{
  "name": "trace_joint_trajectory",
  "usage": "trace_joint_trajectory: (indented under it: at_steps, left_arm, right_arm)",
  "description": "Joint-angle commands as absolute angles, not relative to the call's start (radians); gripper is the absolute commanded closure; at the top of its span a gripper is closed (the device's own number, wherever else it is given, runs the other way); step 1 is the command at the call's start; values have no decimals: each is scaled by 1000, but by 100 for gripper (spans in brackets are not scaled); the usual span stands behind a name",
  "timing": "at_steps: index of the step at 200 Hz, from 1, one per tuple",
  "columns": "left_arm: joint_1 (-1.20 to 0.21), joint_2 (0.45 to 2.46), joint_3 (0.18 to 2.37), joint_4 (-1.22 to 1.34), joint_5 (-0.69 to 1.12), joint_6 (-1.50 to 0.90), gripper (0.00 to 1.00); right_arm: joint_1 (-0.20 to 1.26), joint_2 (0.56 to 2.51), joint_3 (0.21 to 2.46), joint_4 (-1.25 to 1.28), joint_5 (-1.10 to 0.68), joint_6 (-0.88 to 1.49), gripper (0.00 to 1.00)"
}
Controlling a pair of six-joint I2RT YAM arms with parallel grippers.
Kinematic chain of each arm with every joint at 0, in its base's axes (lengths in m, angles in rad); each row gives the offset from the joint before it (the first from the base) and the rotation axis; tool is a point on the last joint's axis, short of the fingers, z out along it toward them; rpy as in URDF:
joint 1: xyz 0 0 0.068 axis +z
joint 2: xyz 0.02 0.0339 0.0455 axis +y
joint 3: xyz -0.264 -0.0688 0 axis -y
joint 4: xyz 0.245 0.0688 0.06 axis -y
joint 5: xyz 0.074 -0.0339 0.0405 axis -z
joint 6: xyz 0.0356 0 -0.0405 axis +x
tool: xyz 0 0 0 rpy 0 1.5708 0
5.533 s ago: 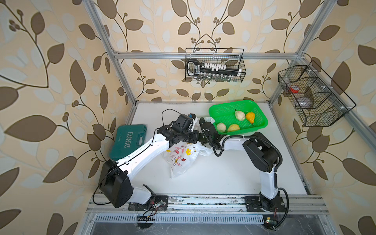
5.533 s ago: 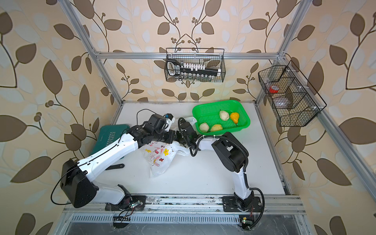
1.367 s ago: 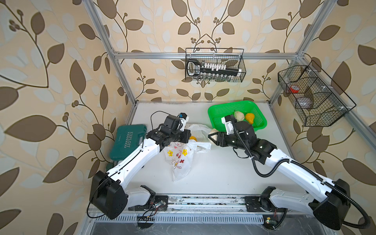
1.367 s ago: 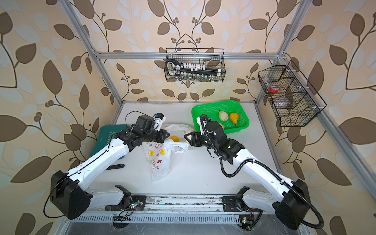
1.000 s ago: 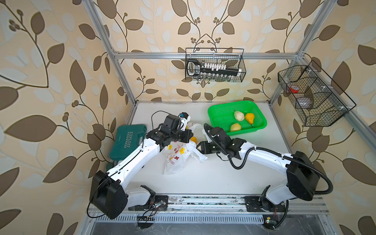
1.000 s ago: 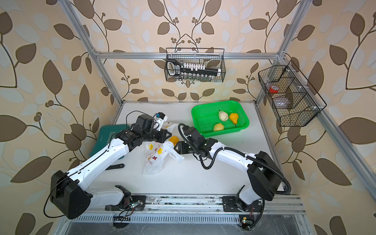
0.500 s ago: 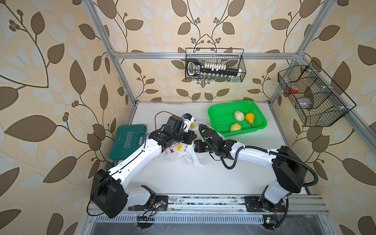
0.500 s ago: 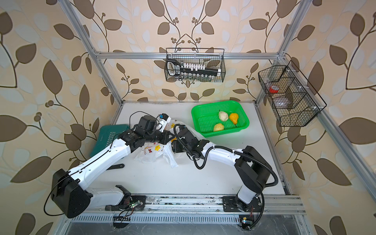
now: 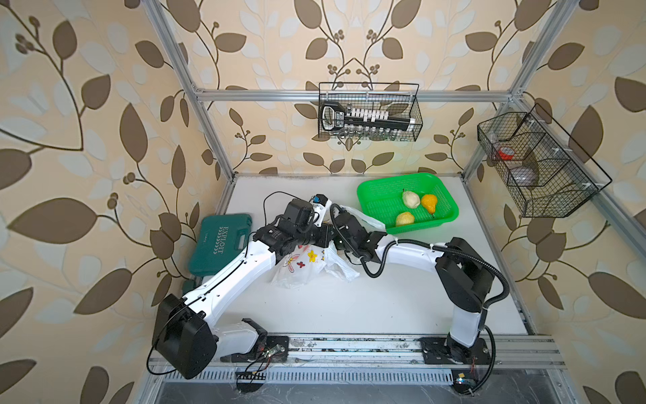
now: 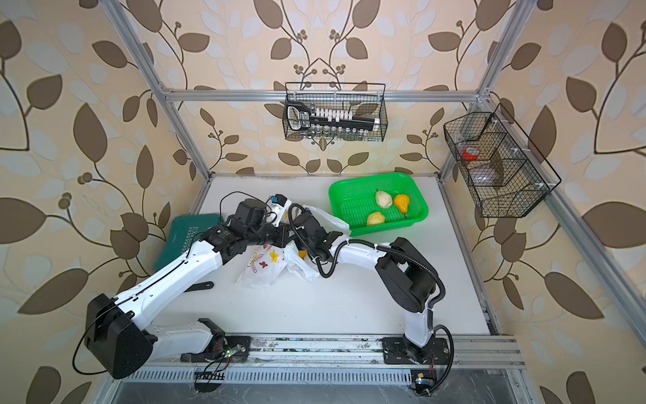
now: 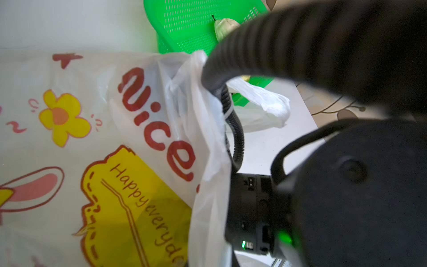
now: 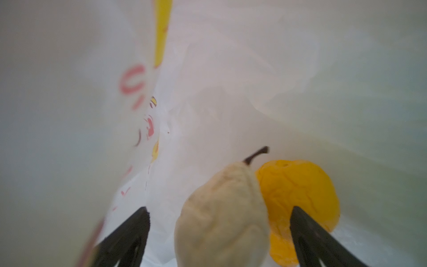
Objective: Place the pears into plastic bags & tie knots
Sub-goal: Place the pear in the plastic bag, then pick up the pear from the basket.
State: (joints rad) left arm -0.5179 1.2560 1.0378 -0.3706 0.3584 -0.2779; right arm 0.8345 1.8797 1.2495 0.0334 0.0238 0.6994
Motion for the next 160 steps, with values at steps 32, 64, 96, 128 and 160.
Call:
trace_joint_trajectory:
  at_steps: [32, 64, 96, 128, 160]
  left_arm:
    - [-526, 1233, 1030, -362, 316, -311, 100]
    - [-526, 1238, 1038, -384, 287, -314, 100]
    - [-526, 1261, 1041, -377, 286, -327, 100]
    - [-526, 1284, 1043, -362, 295, -334, 100]
    - [-526, 1288, 1050, -376, 277, -331, 100]
  right_arm:
    - [817, 1672, 1201, -114, -30, 599, 0]
    - [765, 1468, 1107, -235, -181, 552, 2]
    - [600, 1238, 1034, -293, -365, 548, 9]
    - [440, 1173, 1051, -333, -432, 532, 13]
    - [306, 1170, 1078, -344, -352, 552, 24]
